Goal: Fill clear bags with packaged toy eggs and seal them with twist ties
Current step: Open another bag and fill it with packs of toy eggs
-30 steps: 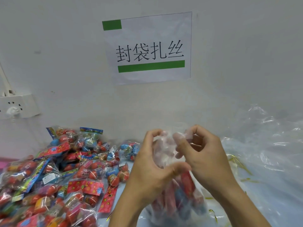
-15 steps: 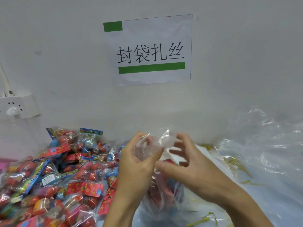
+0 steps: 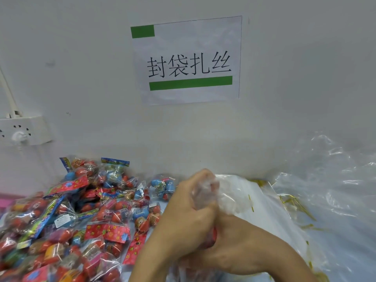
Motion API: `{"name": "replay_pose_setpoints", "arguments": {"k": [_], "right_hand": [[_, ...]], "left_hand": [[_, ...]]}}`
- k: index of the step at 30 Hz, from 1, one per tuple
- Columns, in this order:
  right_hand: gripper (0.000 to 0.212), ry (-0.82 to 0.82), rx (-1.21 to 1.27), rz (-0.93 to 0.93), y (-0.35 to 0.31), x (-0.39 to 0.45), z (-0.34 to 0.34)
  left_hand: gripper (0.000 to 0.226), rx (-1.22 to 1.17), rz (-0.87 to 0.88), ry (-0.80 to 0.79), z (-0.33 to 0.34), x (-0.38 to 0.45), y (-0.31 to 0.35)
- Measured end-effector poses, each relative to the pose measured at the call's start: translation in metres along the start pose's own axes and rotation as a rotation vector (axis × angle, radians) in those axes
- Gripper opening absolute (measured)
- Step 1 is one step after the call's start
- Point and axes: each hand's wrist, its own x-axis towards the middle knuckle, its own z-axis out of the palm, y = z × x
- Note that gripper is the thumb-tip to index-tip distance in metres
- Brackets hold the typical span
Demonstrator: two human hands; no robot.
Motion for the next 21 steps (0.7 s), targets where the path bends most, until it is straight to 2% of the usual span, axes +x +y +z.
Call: {"name": "replay_pose_setpoints", "arguments": {"k": [1,3,5,7,10,14,17,19,21], "right_hand": [[0.081,-0.028,-0.122,0.032,-0.001,-0.001,0.000],[0.064,-0.066,-0.297,0.073,-0.004,0.001,0.001],[0.044,0.012,-0.408,0.008,-0.005,0.006,0.002],[0.044,0.085,-0.467,-0.081,0.000,0.013,0.007],[0.062,0.121,-0.299,0.020,0.010,0.015,0.010],[0.031,0.146,-0.028,-0.045,0.017,0.014,0.010],[0.031,0.152,0.135,-0.093,0.013,0.015,0.009],[0.027,0.098,0.228,-0.108,0.010,0.013,0.005],[0.031,0.026,0.217,-0.134,0.006,0.008,-0.001]], "left_hand": [[0.020,0.104,0.015,-0.048,0.001,0.000,0.003],[0.016,0.293,0.064,-0.074,0.004,-0.001,0.006],[0.018,0.383,0.121,-0.065,0.005,-0.001,0.008],[0.022,0.382,0.140,-0.040,0.005,-0.001,0.010],[0.027,0.303,0.109,-0.003,0.004,0.002,0.010],[0.016,0.188,0.120,0.039,0.008,0.003,0.010],[0.011,0.054,0.091,0.096,0.010,0.004,0.009],[0.012,-0.071,0.060,0.153,0.010,0.005,0.007],[0.012,-0.185,0.035,0.193,0.009,0.005,0.006]]}}
